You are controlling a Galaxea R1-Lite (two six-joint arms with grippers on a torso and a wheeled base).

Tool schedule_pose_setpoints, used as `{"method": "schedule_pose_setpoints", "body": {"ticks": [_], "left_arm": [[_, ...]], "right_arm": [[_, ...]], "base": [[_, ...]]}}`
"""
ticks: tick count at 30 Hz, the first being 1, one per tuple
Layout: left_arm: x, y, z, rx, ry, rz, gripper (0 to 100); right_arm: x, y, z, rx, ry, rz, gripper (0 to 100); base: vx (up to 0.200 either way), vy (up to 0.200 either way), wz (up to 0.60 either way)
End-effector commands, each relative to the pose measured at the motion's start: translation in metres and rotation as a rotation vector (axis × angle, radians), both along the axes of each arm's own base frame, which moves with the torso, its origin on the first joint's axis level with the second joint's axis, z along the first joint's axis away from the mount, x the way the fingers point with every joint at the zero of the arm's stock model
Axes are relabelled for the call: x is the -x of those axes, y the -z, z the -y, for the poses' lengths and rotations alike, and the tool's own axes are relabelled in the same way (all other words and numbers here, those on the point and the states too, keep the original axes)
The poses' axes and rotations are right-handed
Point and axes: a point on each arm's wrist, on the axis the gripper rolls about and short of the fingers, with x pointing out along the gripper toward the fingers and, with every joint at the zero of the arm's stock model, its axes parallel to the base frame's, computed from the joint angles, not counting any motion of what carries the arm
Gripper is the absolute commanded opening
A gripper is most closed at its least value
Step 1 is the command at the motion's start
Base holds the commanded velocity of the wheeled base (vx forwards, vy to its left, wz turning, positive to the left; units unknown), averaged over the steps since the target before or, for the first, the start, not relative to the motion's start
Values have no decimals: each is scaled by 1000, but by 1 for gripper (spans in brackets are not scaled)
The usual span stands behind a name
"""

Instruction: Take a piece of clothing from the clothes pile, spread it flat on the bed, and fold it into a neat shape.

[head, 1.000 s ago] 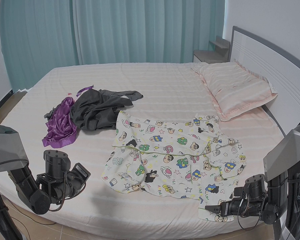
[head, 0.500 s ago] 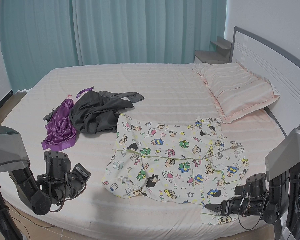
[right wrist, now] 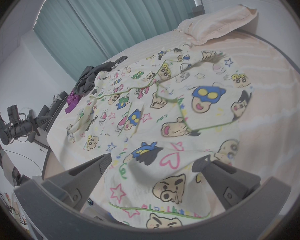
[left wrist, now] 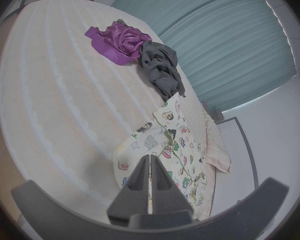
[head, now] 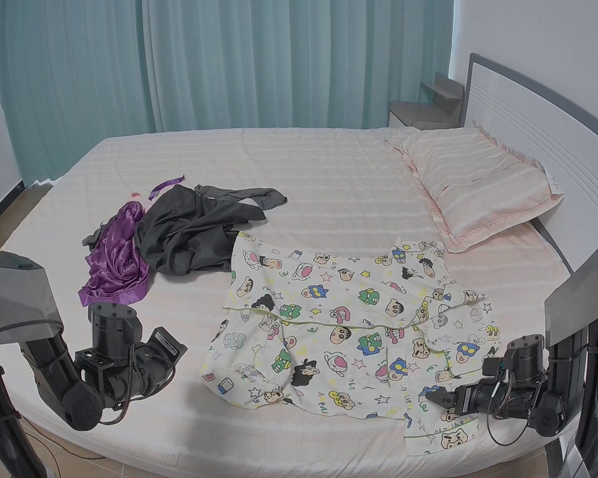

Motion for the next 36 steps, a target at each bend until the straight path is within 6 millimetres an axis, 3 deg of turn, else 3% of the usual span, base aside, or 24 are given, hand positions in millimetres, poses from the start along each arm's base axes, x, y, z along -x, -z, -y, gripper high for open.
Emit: {"method": "schedule_pose_setpoints", "body": {"ticks": [1,4,20,36], "left_arm": [[6,1,3,5,31,2,0],[8,0,1,12,28,22,0],[12,4,-3,22,36,24,0],[16,9,16,-30,126,26,0]], "right_arm": [[-1,-2,12,15,38,12,100],[-2,0,13,17,46,6,100],[4,5,17,174,76,-21,100],[5,5,35,464,214,-19,100]], "base": [[0,0,0],[0,0,0],[0,200,0],[38,0,0]]}}
